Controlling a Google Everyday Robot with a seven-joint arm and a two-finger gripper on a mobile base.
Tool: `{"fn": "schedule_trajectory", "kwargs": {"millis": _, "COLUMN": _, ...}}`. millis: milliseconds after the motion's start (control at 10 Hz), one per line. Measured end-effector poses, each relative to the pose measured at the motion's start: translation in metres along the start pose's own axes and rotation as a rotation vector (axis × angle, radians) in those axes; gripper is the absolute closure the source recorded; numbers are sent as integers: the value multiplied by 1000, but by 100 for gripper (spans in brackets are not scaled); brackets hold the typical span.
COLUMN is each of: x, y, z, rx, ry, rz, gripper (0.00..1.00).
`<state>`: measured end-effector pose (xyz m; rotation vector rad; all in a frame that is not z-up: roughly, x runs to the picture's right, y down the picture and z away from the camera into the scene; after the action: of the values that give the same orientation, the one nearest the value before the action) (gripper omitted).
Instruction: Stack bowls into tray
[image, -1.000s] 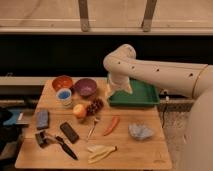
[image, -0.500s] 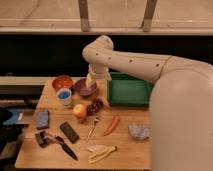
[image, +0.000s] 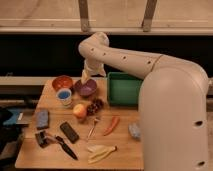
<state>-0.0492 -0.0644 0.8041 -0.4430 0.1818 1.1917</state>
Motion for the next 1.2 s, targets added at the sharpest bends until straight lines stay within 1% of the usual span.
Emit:
{"fn": "schedule_trajectory", "kwargs": {"millis": 100, "x": 0, "y": -2, "z": 1, "rx": -3, "ry": -9, "rz": 12, "gripper": 20}}
{"fn": "schedule_trajectory", "kwargs": {"millis": 200, "x": -3, "y": -8, "z": 2, "rx": -1, "ry": -22, "rz": 42, "gripper": 20}}
{"fn": "schedule_trajectory", "kwargs": {"millis": 300, "x": -9, "y": -11, "z": 4, "rx": 8, "ry": -30, "rz": 47, "gripper": 20}}
{"fn": "schedule_trajectory", "kwargs": {"millis": 400, "x": -17, "y": -2, "z": 7, "rx": 4, "ry": -36, "rz": 32, "gripper": 20}}
{"fn": "schedule_trajectory", "kwargs": {"millis": 500, "x": -31, "y": 8, "z": 14, "rx": -2, "ry": -47, "rz": 1, "gripper": 20}}
{"fn": "schedule_trajectory", "kwargs": {"millis": 600, "x": -40, "y": 7, "z": 20, "rx": -7, "ry": -59, "rz": -10, "gripper": 20}}
{"fn": "schedule_trajectory", "kwargs": {"millis": 700, "x": -50, "y": 3, "z": 27, "rx": -18, "ry": -74, "rz": -16, "gripper": 20}}
{"fn": "schedule_trajectory", "kwargs": {"millis": 800, "x": -63, "y": -2, "z": 35, "rx": -36, "ry": -93, "rz": -22, "gripper": 20}}
{"fn": "schedule_trajectory", "kwargs": {"millis": 1000, "x": -88, "y": 1, "z": 49, "rx": -67, "ry": -119, "rz": -39, "gripper": 20}}
{"fn": "schedule_trajectory", "kwargs": {"millis": 1100, "x": -99, "y": 1, "z": 64, "rx": -84, "ry": -121, "rz": -46, "gripper": 20}}
{"fn": "schedule_trajectory", "kwargs": {"millis": 1200, "x": -99, "y": -4, "z": 77, "rx": -87, "ry": -107, "rz": -40, "gripper": 20}}
